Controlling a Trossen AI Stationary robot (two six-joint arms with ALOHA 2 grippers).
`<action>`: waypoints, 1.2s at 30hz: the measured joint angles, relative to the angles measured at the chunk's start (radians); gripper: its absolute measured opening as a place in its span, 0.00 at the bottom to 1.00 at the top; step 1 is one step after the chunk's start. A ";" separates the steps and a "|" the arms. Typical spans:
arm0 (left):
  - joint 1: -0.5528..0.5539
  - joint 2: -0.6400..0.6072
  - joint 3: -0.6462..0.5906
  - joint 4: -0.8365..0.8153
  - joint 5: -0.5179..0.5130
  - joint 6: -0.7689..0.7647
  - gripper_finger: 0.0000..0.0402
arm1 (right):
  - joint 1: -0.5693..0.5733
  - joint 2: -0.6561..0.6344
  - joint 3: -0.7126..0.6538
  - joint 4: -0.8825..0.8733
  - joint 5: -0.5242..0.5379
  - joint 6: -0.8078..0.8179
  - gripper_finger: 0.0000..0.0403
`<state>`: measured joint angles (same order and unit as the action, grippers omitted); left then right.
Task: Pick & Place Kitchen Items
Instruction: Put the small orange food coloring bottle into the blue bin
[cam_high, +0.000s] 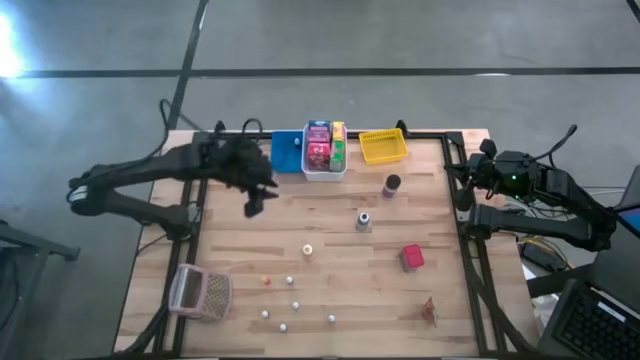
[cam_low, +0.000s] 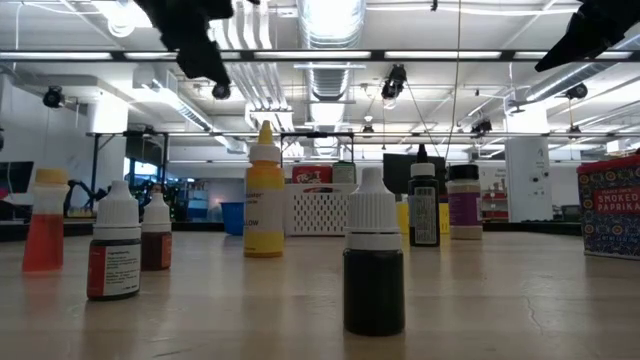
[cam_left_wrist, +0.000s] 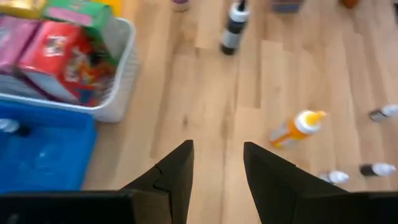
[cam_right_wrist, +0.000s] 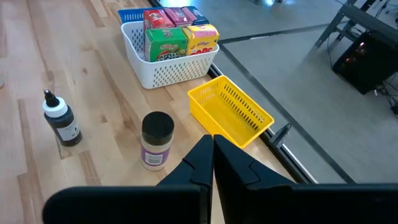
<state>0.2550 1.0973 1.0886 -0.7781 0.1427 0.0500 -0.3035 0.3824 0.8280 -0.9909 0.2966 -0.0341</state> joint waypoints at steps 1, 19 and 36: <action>-0.017 -0.023 -0.031 0.012 -0.001 -0.011 0.37 | 0.000 0.000 0.000 0.000 0.000 -0.001 0.02; -0.328 -0.082 -0.262 0.097 -0.004 -0.042 0.37 | 0.000 0.000 0.000 0.000 0.000 -0.002 0.02; -0.678 0.305 -0.147 0.321 -0.144 -0.124 0.37 | 0.000 0.000 0.000 0.000 0.000 -0.002 0.02</action>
<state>-0.4228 1.4024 0.9420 -0.4572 -0.0010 -0.0739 -0.3032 0.3822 0.8280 -0.9906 0.2964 -0.0364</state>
